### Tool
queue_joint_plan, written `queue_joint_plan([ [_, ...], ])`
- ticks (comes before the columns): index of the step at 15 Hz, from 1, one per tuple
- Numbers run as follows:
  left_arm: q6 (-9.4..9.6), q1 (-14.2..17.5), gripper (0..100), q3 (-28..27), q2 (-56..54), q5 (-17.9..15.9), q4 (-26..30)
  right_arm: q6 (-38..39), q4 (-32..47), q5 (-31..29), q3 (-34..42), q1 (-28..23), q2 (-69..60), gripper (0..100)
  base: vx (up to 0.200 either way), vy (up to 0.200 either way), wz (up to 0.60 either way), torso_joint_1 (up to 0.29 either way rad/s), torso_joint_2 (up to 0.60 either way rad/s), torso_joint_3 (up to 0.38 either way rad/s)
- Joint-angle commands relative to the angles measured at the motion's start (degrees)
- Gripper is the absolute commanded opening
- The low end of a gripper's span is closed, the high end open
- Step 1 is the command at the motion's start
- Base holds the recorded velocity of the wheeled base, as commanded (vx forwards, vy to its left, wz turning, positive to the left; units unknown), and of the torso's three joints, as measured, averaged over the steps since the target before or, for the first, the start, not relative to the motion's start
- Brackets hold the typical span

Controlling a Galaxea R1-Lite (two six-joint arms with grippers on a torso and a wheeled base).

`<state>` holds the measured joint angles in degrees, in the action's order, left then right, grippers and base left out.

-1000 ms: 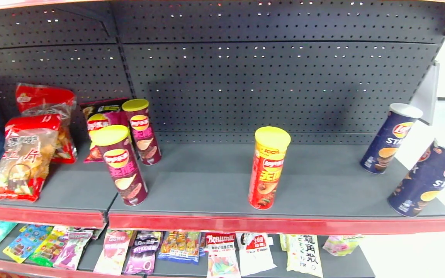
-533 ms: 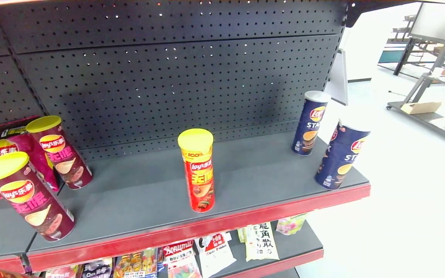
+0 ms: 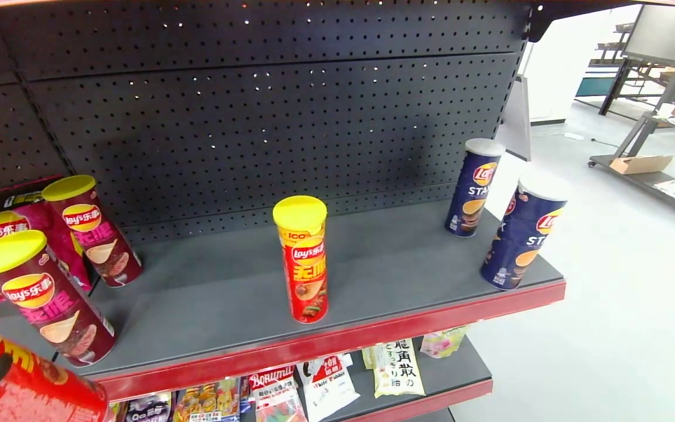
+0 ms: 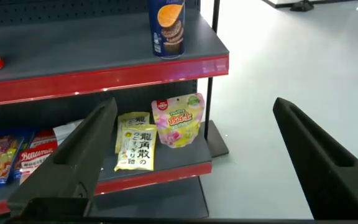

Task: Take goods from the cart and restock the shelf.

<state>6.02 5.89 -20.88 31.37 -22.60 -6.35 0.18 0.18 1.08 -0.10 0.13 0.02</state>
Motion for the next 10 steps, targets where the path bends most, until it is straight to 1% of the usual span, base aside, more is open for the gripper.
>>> queue_joint_plan([
  [1, -0.75, 0.0, 0, -1.0, 15.83, -0.25, -7.62, -0.01, -0.01, -0.03, 0.01, 0.04, -0.02, 100, 0.0, 0.0, 0.0, 0.0, 0.0, 0.0],
  [4, -0.66, -1.49, 0, -1.09, 21.19, -1.39, -8.33, -0.01, -0.01, -0.03, 0.01, 0.04, -0.02, 100, 0.0, 0.0, 0.0, 0.0, 0.0, 0.0],
  [5, -0.66, -3.16, 0, -1.18, 23.04, -1.39, -8.33, -0.01, -0.01, -0.03, 0.01, 0.04, -0.02, 100, 0.0, 0.0, 0.0, 0.0, 0.0, 0.0],
  [7, -0.31, -4.92, 0, -2.41, 26.64, -1.48, -9.03, -0.01, -0.01, -0.03, 0.01, 0.04, -0.02, 100, 0.0, 0.0, 0.0, 0.0, 0.0, 0.0],
  [9, -0.13, -5.45, 0, -3.64, 31.3, -1.48, -12.37, -0.01, -0.01, -0.03, 0.01, 0.04, -0.02, 100, 0.0, 0.0, 0.0, 0.0, 0.0, 0.0],
  [10, -0.22, -6.42, 0, -4.08, 34.38, -1.39, -14.92, -0.01, -0.01, -0.03, 0.01, 0.04, -0.02, 100, 0.0, 0.0, 0.0, 0.0, 0.0, 0.0],
])
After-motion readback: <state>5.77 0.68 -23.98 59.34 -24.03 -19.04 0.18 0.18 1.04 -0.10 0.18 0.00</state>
